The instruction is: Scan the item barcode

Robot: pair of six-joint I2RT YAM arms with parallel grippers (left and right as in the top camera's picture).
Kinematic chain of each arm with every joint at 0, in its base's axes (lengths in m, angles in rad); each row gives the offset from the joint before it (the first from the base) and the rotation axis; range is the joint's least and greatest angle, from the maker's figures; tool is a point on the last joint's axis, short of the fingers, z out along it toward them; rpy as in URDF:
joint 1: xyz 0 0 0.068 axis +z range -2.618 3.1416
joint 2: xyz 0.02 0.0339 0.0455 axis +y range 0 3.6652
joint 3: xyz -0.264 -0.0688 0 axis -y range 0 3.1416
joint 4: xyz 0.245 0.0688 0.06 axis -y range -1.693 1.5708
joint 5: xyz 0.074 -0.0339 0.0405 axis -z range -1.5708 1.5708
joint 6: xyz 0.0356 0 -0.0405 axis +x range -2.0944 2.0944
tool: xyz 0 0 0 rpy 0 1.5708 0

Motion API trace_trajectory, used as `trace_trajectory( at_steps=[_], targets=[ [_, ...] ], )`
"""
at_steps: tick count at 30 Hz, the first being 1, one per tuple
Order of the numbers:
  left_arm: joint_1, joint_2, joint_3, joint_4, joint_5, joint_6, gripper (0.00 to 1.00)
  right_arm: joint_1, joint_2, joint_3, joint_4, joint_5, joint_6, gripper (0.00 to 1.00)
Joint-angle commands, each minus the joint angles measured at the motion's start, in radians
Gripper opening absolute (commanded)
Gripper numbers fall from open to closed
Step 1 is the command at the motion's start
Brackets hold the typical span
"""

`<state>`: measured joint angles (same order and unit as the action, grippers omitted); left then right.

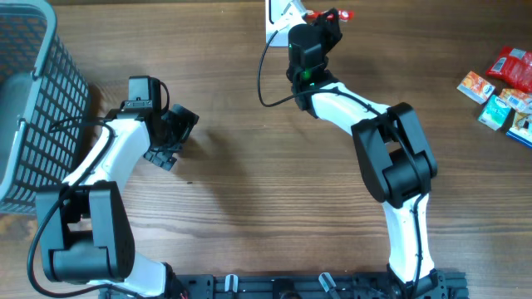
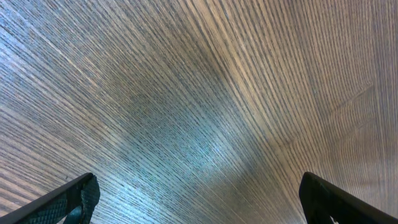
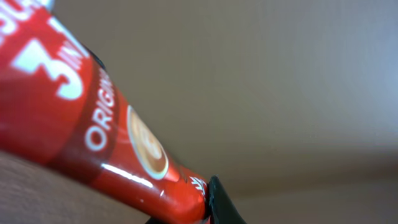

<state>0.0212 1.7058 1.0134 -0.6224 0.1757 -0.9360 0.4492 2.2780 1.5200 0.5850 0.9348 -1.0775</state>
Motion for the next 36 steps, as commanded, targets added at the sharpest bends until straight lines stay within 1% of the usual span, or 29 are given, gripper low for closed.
trace_trajectory(
  at_steps=[1, 4, 7, 11, 13, 16, 20, 22, 25, 26, 32, 36],
  targets=[
    [-0.003, 0.002, -0.003, 0.001, -0.017, 0.016, 1.0, 0.059, 0.023, 0.006, -0.006, 0.225, 0.031, 0.04],
    [-0.003, 0.002, -0.003, 0.001, -0.017, 0.016, 1.0, 0.1, 0.023, 0.005, -0.034, 0.254, 0.03, 0.04],
    [-0.003, 0.002, -0.003, 0.001, -0.017, 0.016, 1.0, 0.138, 0.023, 0.005, -0.048, 0.243, 0.034, 0.04],
    [-0.003, 0.002, -0.003, 0.001, -0.017, 0.016, 1.0, 0.163, 0.023, 0.005, -0.048, 0.244, 0.033, 0.04],
    [-0.003, 0.002, -0.003, 0.001, -0.017, 0.016, 1.0, 0.163, 0.023, 0.005, -0.048, 0.249, 0.06, 0.04],
    [-0.003, 0.002, -0.003, 0.001, -0.017, 0.016, 1.0, 0.16, 0.023, 0.005, -0.047, 0.352, 0.198, 0.04],
    [-0.003, 0.002, -0.003, 0.001, -0.017, 0.016, 1.0, 0.16, 0.023, 0.005, -0.047, 0.488, 0.287, 0.04],
    [-0.003, 0.002, -0.003, 0.001, -0.017, 0.016, 1.0, 0.168, 0.023, 0.005, -0.046, 0.586, 0.299, 0.04],
    [-0.003, 0.002, -0.003, 0.001, -0.017, 0.016, 1.0, 0.195, 0.023, -0.014, -0.125, 0.586, 0.265, 0.04],
    [-0.003, 0.002, -0.003, 0.001, -0.017, 0.016, 1.0, 0.212, 0.023, -0.026, -0.142, 0.585, 0.275, 0.04],
    [-0.003, 0.002, -0.003, 0.001, -0.017, 0.016, 1.0, 0.25, 0.023, -0.091, -0.142, 0.586, 0.371, 0.04],
    [-0.003, 0.002, -0.003, 0.001, -0.017, 0.016, 1.0, 0.242, 0.023, -0.146, -0.145, 0.583, 0.39, 0.04]
  ],
)
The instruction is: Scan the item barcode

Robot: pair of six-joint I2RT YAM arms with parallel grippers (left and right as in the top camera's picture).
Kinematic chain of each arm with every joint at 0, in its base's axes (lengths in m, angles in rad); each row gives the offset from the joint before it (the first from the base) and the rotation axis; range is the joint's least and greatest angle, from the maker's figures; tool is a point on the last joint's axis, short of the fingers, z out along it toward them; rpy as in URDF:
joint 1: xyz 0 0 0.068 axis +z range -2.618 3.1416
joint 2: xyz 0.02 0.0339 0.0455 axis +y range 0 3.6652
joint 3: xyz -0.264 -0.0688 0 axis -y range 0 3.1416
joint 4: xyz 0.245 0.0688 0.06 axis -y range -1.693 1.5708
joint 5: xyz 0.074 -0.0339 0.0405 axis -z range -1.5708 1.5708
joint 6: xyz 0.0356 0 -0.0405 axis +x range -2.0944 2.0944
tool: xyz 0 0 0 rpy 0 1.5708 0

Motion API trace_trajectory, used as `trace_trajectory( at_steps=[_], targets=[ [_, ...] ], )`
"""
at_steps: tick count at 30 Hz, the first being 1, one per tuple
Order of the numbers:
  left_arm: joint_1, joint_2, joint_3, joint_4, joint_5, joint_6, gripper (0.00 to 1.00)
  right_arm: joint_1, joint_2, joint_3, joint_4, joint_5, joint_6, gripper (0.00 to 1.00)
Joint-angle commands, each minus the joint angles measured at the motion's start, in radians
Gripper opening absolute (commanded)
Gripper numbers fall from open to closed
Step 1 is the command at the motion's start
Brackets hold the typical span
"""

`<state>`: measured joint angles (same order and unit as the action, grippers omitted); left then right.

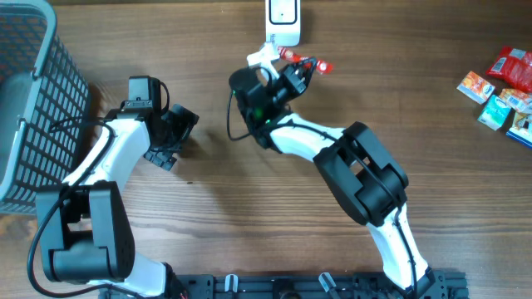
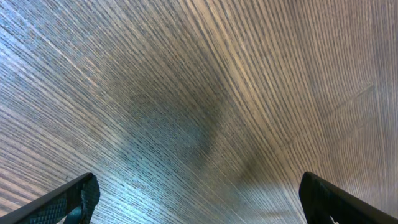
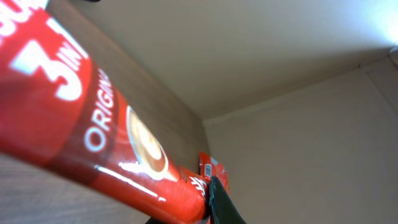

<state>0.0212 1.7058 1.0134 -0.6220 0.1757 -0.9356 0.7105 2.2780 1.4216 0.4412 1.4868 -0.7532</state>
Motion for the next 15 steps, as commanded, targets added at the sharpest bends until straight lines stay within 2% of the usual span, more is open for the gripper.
trace_trajectory(
  at_steps=[1, 8, 15],
  targets=[
    [-0.003, 0.002, -0.003, 0.0, -0.017, 0.016, 1.0, -0.022, 0.023, -0.058, -0.001, 0.028, 0.08, 0.04],
    [-0.003, 0.002, -0.003, 0.0, -0.017, 0.016, 1.0, -0.029, 0.023, -0.072, -0.008, -0.025, 0.139, 0.04],
    [-0.003, 0.002, -0.003, 0.0, -0.017, 0.016, 1.0, -0.057, 0.023, -0.072, -0.093, -0.102, 0.233, 0.04]
  ],
)
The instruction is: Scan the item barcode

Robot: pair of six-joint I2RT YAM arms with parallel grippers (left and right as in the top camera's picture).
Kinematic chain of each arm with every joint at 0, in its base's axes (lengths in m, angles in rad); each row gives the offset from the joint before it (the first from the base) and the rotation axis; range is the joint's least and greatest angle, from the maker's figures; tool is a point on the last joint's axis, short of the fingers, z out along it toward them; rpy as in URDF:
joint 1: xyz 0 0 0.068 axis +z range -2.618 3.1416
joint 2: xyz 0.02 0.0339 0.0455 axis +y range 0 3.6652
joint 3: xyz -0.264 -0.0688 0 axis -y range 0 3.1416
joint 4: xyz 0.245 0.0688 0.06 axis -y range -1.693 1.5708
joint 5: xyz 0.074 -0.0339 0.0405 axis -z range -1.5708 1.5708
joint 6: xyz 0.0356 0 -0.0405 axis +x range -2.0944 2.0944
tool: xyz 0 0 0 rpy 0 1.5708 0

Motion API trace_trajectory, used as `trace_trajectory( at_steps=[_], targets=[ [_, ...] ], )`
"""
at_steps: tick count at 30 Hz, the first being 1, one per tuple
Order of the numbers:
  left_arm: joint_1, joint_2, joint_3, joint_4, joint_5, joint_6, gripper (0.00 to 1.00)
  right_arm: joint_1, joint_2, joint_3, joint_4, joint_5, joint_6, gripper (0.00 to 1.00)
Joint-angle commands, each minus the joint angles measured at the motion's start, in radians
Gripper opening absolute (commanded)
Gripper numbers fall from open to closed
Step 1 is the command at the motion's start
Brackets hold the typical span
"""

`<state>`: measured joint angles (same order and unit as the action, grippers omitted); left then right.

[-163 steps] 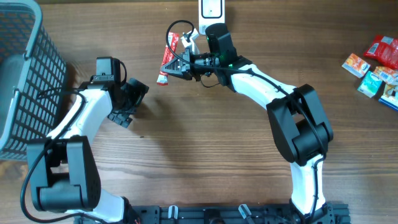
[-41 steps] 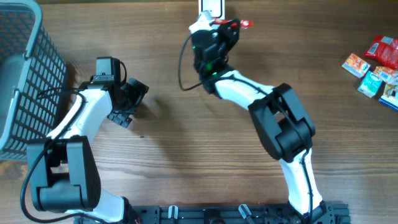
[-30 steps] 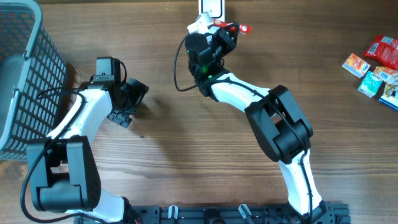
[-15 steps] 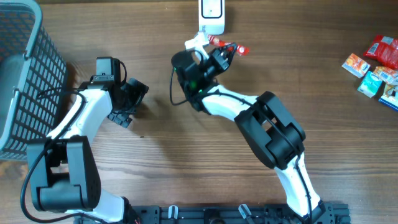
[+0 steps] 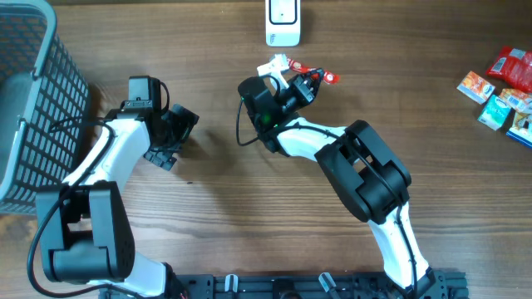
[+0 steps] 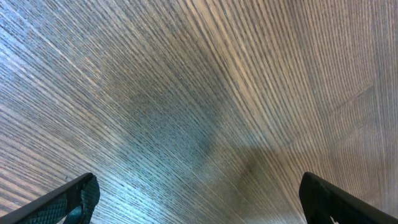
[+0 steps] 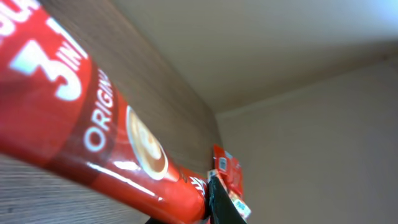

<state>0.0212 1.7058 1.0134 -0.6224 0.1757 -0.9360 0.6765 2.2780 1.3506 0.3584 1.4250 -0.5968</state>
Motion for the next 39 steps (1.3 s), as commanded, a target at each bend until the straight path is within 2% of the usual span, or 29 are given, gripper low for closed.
trace_trajectory(
  at_steps=[1, 5, 9, 11, 14, 15, 18, 22, 24, 28, 31, 34, 35, 36, 37, 39],
  targets=[
    [-0.003, 0.002, -0.003, 0.001, -0.017, 0.016, 1.0, -0.031, 0.023, -0.001, -0.013, -0.047, 0.078, 0.04],
    [-0.003, 0.002, -0.003, 0.001, -0.017, 0.016, 1.0, -0.07, 0.023, -0.001, -0.032, -0.047, 0.135, 0.08],
    [-0.003, 0.002, -0.003, 0.001, -0.017, 0.016, 1.0, -0.085, 0.023, -0.001, -0.188, -0.098, 0.282, 0.16],
    [-0.003, 0.002, -0.003, 0.001, -0.017, 0.016, 1.0, -0.084, 0.023, -0.001, -0.311, -0.192, 0.349, 0.18],
    [-0.003, 0.002, -0.003, 0.001, -0.017, 0.016, 1.0, -0.084, 0.023, -0.001, -0.43, -0.283, 0.423, 0.17],
    [-0.003, 0.002, -0.003, 0.001, -0.017, 0.016, 1.0, -0.085, 0.023, -0.001, -0.456, -0.307, 0.435, 0.11],
    [-0.003, 0.002, -0.003, 0.001, -0.017, 0.016, 1.0, -0.086, 0.021, -0.001, -0.481, -0.328, 0.472, 0.05],
    [-0.003, 0.002, -0.003, 0.001, -0.017, 0.016, 1.0, -0.087, -0.001, 0.0, -0.497, -0.327, 0.481, 0.04],
    [-0.003, 0.002, -0.003, 0.001, -0.017, 0.016, 1.0, -0.091, -0.027, 0.004, -0.527, -0.339, 0.53, 0.05],
    [-0.003, 0.002, -0.003, 0.001, -0.017, 0.016, 1.0, -0.129, -0.12, 0.042, -0.71, -0.642, 0.624, 0.16],
    [-0.003, 0.002, -0.003, 0.001, -0.017, 0.016, 1.0, -0.186, -0.194, 0.08, -0.824, -0.805, 0.74, 0.17],
    [-0.003, 0.002, -0.003, 0.001, -0.017, 0.016, 1.0, -0.236, -0.267, 0.105, -0.902, -0.98, 0.761, 0.24],
    [-0.003, 0.002, -0.003, 0.001, -0.017, 0.016, 1.0, -0.247, -0.296, 0.105, -0.921, -1.047, 0.759, 0.28],
    [-0.003, 0.002, -0.003, 0.001, -0.017, 0.016, 1.0, -0.252, -0.309, 0.105, -0.929, -1.08, 0.756, 0.34],
    [-0.003, 0.002, -0.003, 0.001, -0.017, 0.016, 1.0, -0.256, -0.326, 0.105, -0.94, -1.119, 0.756, 0.45],
    [-0.003, 0.002, -0.003, 0.001, -0.017, 0.016, 1.0, -0.256, -0.345, 0.105, -0.956, -1.19, 0.753, 0.56]
  ],
)
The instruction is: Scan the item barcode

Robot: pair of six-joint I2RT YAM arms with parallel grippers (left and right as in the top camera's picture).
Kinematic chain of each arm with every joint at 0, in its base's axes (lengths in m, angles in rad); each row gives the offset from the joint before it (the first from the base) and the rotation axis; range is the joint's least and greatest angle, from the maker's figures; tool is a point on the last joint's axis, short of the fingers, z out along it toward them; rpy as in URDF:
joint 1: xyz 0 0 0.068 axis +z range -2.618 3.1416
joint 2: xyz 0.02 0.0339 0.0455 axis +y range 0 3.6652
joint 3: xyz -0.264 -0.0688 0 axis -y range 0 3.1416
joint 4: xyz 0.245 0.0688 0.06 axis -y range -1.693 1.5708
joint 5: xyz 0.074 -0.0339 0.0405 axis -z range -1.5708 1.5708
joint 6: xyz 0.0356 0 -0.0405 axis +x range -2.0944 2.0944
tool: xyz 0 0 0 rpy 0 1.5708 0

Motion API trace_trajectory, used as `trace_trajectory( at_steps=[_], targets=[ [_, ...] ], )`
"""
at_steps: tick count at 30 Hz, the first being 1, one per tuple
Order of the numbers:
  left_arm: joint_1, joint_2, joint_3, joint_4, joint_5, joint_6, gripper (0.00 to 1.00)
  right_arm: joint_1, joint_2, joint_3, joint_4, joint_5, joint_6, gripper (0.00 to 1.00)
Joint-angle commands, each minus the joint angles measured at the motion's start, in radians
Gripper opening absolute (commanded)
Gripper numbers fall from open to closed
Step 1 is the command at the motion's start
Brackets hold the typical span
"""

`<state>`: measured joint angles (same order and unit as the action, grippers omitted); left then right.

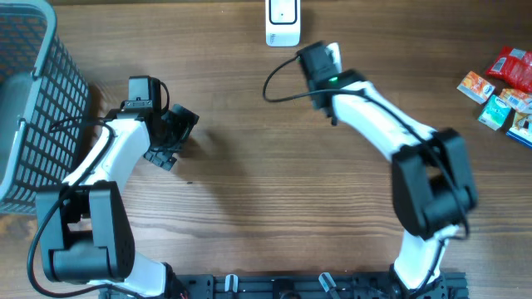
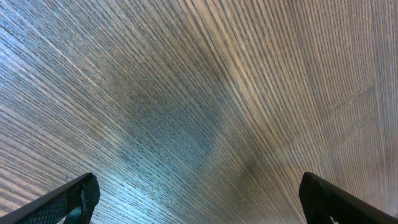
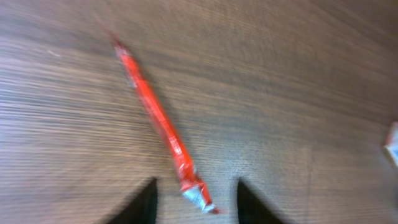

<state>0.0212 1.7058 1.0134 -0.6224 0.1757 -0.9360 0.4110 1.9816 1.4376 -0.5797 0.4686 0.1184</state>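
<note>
A red coffee sachet (image 3: pixel 155 118) lies flat on the wooden table in the blurred right wrist view, its crimped end between my fingertips. My right gripper (image 3: pixel 196 185) stands open over that end and holds nothing. From overhead the sachet is hidden under the right gripper (image 1: pixel 319 68), which hovers just right of and below the white scanner (image 1: pixel 283 23) at the table's far edge. At the left, my left gripper (image 1: pixel 173 133) is open over bare wood; the left wrist view shows its fingertips (image 2: pixel 76 198) wide apart with nothing between them.
A grey wire basket (image 1: pixel 33 108) fills the far left. Several small colourful packets (image 1: pixel 503 87) lie at the right edge. A black cable (image 1: pixel 270 79) loops off the right wrist.
My right gripper was shut on the sachet, held up below the scanner. It is now open and the sachet lies on the table beneath it. The right arm has swung rightward. The left arm is unchanged.
First my right gripper held the sachet up against the scanner. It then held it just below and left of the scanner, and a little later slightly farther off. Now the sachet lies released on the table. The left gripper stayed open and still.
</note>
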Motion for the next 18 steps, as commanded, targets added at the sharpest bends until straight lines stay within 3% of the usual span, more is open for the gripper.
trace_trajectory(
  at_steps=[1, 7, 15, 18],
  targets=[
    [-0.003, 0.002, -0.003, 0.001, -0.017, 0.016, 1.0, 0.011, -0.052, 0.018, -0.029, -0.259, 0.038, 0.57],
    [-0.003, 0.002, -0.003, 0.001, -0.017, 0.016, 1.0, -0.005, -0.052, 0.018, -0.068, -0.23, 0.064, 0.78],
    [-0.003, 0.002, -0.003, 0.001, -0.017, 0.016, 1.0, -0.185, -0.05, 0.015, -0.055, -0.357, 0.091, 0.85],
    [-0.003, 0.002, -0.003, 0.001, -0.017, 0.016, 1.0, -0.244, -0.043, 0.006, -0.032, -0.366, 0.096, 0.98]
  ],
)
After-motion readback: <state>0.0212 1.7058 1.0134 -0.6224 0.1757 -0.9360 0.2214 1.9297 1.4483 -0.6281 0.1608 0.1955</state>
